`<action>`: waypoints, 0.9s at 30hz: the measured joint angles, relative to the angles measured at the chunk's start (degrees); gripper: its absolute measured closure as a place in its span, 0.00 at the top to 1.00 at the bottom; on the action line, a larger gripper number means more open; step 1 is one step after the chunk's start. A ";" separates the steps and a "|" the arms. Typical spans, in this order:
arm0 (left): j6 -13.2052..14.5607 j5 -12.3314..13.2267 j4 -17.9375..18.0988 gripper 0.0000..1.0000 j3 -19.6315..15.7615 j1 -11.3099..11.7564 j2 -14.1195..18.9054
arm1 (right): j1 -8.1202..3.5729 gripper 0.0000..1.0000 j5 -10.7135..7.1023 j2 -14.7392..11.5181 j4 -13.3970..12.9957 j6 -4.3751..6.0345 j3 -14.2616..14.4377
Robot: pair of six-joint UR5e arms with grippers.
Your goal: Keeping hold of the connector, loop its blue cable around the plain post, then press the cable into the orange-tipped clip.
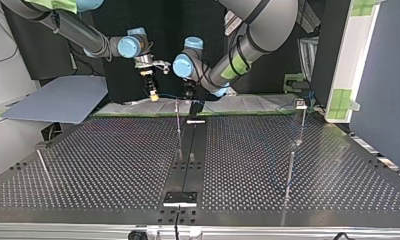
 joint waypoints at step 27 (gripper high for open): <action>-3.76 7.54 5.36 0.02 0.52 4.28 -2.06 | -0.36 0.00 -0.04 1.27 -1.35 3.08 -1.51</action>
